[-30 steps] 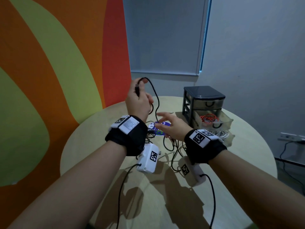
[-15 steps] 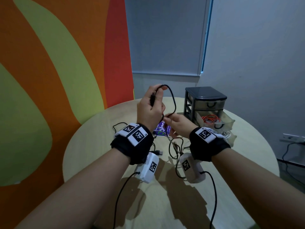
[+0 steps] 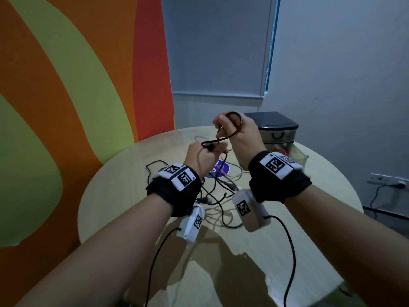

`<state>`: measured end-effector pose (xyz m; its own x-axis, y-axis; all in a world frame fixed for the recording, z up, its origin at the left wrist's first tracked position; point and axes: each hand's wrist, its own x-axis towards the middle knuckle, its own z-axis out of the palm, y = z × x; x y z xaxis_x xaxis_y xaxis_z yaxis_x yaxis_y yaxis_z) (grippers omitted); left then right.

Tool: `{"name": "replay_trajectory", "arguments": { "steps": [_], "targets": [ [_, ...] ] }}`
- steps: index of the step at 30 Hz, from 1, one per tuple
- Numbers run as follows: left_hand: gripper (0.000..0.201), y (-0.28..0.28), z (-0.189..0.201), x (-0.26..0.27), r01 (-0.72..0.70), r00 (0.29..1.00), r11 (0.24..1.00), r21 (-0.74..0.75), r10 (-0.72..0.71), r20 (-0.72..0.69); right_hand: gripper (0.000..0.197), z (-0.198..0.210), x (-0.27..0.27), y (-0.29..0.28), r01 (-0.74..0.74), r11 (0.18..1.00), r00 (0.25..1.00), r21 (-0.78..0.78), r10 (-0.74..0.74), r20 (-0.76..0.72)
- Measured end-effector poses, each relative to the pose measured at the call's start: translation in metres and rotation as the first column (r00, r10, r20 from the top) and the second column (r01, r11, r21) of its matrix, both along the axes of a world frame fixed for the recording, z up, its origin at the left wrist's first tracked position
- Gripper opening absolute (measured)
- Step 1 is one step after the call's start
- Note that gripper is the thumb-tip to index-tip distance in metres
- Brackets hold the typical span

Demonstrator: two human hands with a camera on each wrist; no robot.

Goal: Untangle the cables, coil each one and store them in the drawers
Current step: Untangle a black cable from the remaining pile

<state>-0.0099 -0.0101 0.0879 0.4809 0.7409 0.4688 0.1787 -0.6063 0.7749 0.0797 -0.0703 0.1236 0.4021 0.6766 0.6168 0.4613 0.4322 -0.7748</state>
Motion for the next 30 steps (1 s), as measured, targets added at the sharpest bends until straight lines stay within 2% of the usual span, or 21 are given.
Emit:
{"name": "replay_trajectory", "arguments": {
  "steps": [1,2,5,7,10,13,15,16,18,21,23,26,28,30],
  "targets": [
    [0.041,0.001,0.002,0.001,-0.034,0.999,0.999,0.001,0.034,-0.010,0.014,-0.002,0.000,-0.001,0.003,1.000,1.000,-0.007,-0.003,0.007],
    [0.041,0.004,0.003,0.002,-0.056,0.998,0.998,-0.008,0.056,0.001,0.020,-0.006,0.003,0.000,0.021,0.999,1.000,-0.045,-0.020,0.017],
    [0.037,0.011,0.005,0.003,-0.071,0.990,0.988,-0.138,0.086,0.109,0.048,-0.022,0.011,0.001,0.038,0.941,0.996,-0.337,-0.007,0.092],
    [0.033,0.013,0.010,0.003,-0.031,0.974,0.982,-0.189,0.072,0.215,0.042,-0.032,0.014,-0.001,-0.044,0.885,0.991,-0.463,0.098,0.093],
    [0.034,0.011,0.027,0.001,0.049,0.927,0.978,-0.202,0.031,0.373,0.031,-0.043,0.013,-0.005,-0.042,0.833,0.960,-0.552,0.186,0.208],
    [0.034,0.008,0.040,-0.001,0.130,0.888,0.967,-0.218,-0.016,0.459,0.033,-0.049,0.011,-0.004,-0.030,0.811,0.961,-0.584,0.183,0.206],
    [0.032,0.004,0.045,-0.002,0.196,0.853,0.956,-0.218,-0.056,0.519,0.016,-0.051,0.009,-0.002,-0.007,0.819,0.965,-0.573,0.156,0.211],
    [0.032,0.002,0.048,-0.003,0.223,0.835,0.949,-0.225,-0.066,0.547,0.017,-0.051,0.008,-0.001,-0.007,0.821,0.965,-0.571,0.155,0.212],
    [0.032,-0.002,0.055,-0.002,0.256,0.805,0.936,-0.241,-0.069,0.589,0.034,-0.055,0.006,0.000,0.008,0.795,0.959,-0.606,0.166,0.230],
    [0.033,-0.007,0.066,-0.002,0.297,0.751,0.919,-0.259,-0.058,0.657,0.042,-0.064,0.005,-0.005,0.152,0.720,0.918,-0.677,0.151,0.366],
    [0.033,-0.009,0.073,-0.003,0.316,0.718,0.913,-0.258,-0.052,0.694,0.041,-0.072,0.010,-0.007,0.242,0.658,0.888,-0.713,0.146,0.436],
    [0.033,-0.010,0.086,-0.010,0.336,0.649,0.911,-0.241,-0.039,0.759,0.027,-0.087,0.023,-0.008,0.301,0.538,0.866,-0.788,0.191,0.462],
    [0.033,-0.006,0.093,-0.015,0.333,0.607,0.915,-0.227,-0.024,0.795,0.027,-0.095,0.032,-0.012,0.337,0.446,0.860,-0.829,0.213,0.464],
    [0.033,-0.003,0.097,-0.019,0.323,0.591,0.919,-0.227,-0.009,0.806,0.026,-0.098,0.038,-0.016,0.325,0.415,0.882,-0.850,0.190,0.430]
  ]
}}
